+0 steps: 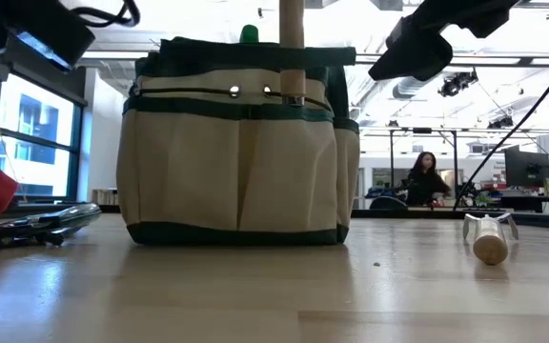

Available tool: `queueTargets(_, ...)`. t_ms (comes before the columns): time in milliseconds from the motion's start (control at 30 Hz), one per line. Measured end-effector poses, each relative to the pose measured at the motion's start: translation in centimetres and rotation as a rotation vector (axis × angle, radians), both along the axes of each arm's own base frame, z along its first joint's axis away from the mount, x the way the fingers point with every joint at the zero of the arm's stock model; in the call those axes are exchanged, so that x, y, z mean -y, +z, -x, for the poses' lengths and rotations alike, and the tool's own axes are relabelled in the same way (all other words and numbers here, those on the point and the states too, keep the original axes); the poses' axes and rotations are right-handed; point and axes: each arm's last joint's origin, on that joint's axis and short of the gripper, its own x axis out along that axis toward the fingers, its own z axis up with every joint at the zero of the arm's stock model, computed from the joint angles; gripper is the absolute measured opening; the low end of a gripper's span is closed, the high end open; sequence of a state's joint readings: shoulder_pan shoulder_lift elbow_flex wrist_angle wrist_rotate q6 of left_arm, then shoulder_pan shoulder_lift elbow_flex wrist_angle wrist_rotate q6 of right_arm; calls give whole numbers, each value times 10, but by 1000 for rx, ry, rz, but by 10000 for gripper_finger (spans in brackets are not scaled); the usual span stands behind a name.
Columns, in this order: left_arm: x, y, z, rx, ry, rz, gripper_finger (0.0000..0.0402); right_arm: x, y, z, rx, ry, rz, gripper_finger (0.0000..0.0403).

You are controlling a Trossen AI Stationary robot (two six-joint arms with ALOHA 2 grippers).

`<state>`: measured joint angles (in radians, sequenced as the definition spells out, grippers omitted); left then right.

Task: Pick & Place Garden tools in Gardening bag
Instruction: Put the red gloves into the gardening bag

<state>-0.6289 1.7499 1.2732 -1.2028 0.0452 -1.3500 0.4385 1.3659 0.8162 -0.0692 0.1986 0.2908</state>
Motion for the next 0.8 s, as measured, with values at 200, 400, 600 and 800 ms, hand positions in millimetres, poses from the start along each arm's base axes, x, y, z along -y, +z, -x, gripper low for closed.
queueTargets(200,1,-3,-2,22,5,15,203,0,0,0,0,0,0,345)
queueTargets(400,2,-26,1,8,19,114,203,0,0,0,0,0,0,345)
queueTargets(600,-3,-48,11,-34,102,147,194,0,0,0,-2,-2,-2,345)
queueTargets(800,-4,-50,13,-54,108,137,86,0,0,0,-3,-2,-2,345)
